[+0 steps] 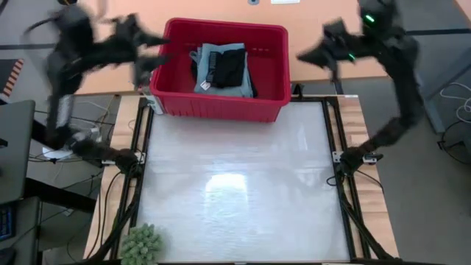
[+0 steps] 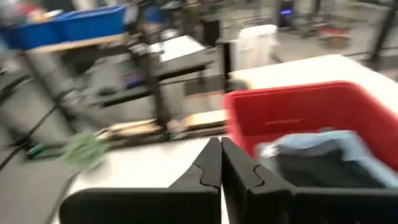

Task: Fold Laundry from Bin
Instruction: Return to Home Position

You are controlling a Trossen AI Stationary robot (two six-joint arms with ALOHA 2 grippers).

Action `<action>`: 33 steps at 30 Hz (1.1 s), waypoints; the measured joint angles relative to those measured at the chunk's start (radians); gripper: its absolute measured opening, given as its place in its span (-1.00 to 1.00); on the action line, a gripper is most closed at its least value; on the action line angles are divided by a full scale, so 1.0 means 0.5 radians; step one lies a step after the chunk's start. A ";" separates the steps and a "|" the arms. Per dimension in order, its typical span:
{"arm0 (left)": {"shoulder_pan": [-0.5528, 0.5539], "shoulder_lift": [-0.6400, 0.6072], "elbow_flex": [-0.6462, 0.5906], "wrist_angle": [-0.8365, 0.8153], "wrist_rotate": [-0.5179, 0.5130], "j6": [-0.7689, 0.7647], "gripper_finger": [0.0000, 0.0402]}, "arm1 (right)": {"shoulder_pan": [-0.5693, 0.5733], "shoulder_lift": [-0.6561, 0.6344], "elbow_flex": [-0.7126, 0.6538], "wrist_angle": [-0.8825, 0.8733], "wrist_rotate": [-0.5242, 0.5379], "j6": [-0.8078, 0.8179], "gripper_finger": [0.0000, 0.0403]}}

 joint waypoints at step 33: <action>-0.360 -2.635 -2.979 1.126 -0.252 -1.071 0.08 | 0.705 -3.053 -3.911 2.312 1.062 1.573 -0.88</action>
